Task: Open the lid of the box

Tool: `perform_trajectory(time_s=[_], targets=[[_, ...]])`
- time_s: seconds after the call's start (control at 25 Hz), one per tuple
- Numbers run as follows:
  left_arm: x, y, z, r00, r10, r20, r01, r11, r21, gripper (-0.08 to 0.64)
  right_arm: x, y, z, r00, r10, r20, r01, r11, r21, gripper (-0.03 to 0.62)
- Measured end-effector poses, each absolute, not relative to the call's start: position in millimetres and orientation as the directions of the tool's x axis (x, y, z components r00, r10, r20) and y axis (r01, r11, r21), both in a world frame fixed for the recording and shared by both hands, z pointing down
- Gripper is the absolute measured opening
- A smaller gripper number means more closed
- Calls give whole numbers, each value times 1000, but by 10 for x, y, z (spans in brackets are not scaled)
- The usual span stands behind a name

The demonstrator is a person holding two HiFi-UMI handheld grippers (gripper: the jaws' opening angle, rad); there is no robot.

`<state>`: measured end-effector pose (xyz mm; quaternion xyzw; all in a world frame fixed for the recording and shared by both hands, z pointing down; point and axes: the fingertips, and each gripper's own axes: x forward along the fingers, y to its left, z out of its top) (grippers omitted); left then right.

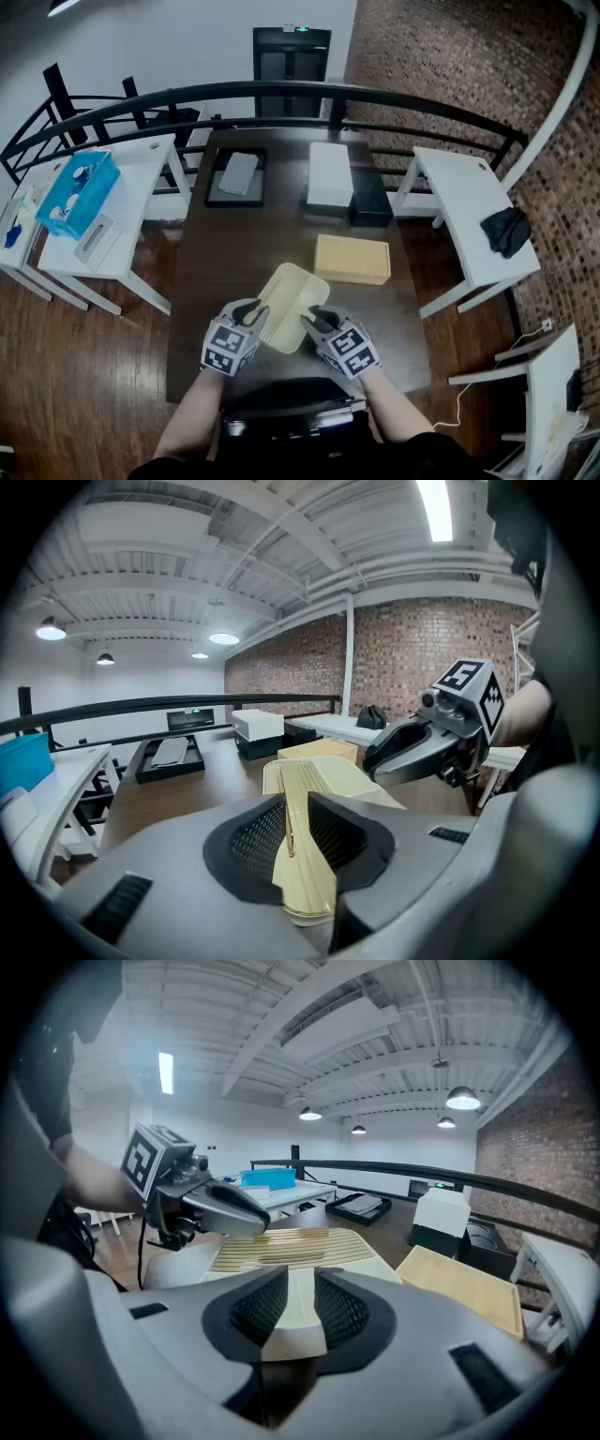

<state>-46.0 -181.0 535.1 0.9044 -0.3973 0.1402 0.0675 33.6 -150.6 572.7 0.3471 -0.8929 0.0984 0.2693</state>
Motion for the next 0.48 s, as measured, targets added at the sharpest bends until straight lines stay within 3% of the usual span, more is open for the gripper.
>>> perform_trajectory(time_s=[0.4,0.48], targets=[[-408,-1980,5643,571,-692,442,-765,-643,-19,67,256,-1581,5943,-591,-567,574,-672,739,38,91],[-423,-1994,5654,560,-694,452,-770,-637,-24,31,250,-1589,5976,-586,-564,582,-672,740,39,91]])
